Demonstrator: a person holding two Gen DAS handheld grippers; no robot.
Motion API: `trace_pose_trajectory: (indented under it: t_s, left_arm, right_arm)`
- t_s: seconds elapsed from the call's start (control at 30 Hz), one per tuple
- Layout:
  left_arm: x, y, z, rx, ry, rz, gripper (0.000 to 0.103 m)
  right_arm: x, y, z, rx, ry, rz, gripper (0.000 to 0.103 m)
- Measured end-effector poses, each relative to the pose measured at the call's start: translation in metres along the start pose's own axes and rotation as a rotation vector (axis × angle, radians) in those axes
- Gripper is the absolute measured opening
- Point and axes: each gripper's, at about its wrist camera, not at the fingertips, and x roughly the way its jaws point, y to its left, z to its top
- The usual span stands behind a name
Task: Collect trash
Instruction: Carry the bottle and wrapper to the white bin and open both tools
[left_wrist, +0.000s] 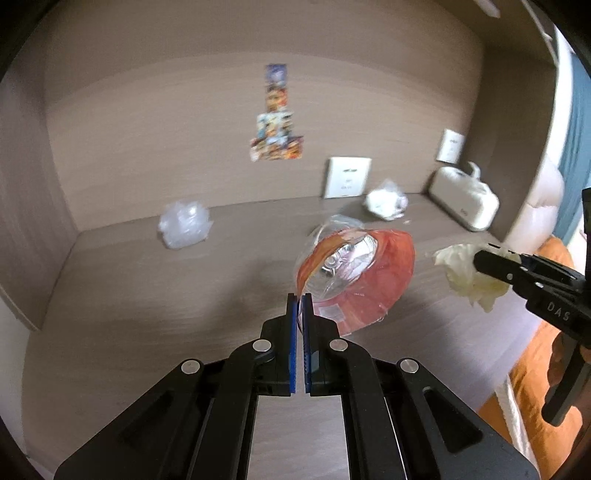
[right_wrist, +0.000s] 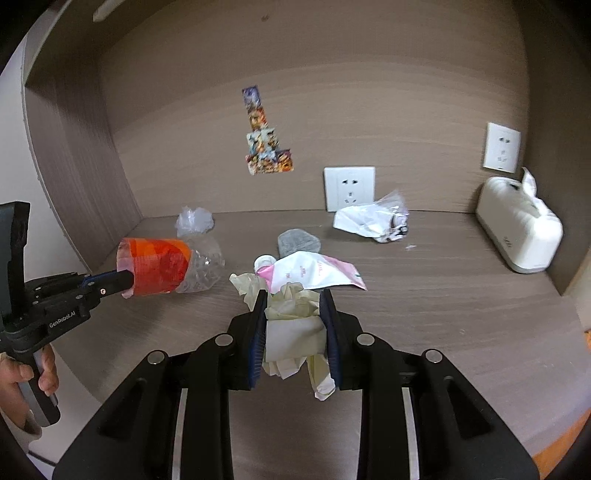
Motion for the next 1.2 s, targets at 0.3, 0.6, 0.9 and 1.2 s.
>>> trace_pose_trajectory:
  t_s: [0.3,0.6,0.9,1.2]
  left_arm:
    - [-0.026,-0.096,-0.002,0.110,-0.022,-0.112,0.002]
    - [-0.036,-0.232,-0.045,0.182,0.010,-0.229,0.002]
    - [-0.027,-0.371,-0.141,0.169,0.042,-0.221,0.002]
    - [0.054,-0.427,-0.245,0.120,0.255,-0.192,0.002]
  right_arm:
    - [-0.093,-0.042,-0.021,0.045,-0.068,-0.073,0.029]
    - [-0.186,-0.118,-0.082,0.120,-0.076,-0.130,0.029]
    - [-0.226,-0.215,-0.183,0.119,-0.005,-0.027,0.029]
    - [-0.174,-0.279,-0.294,0.188,0.168,0.027,0.029]
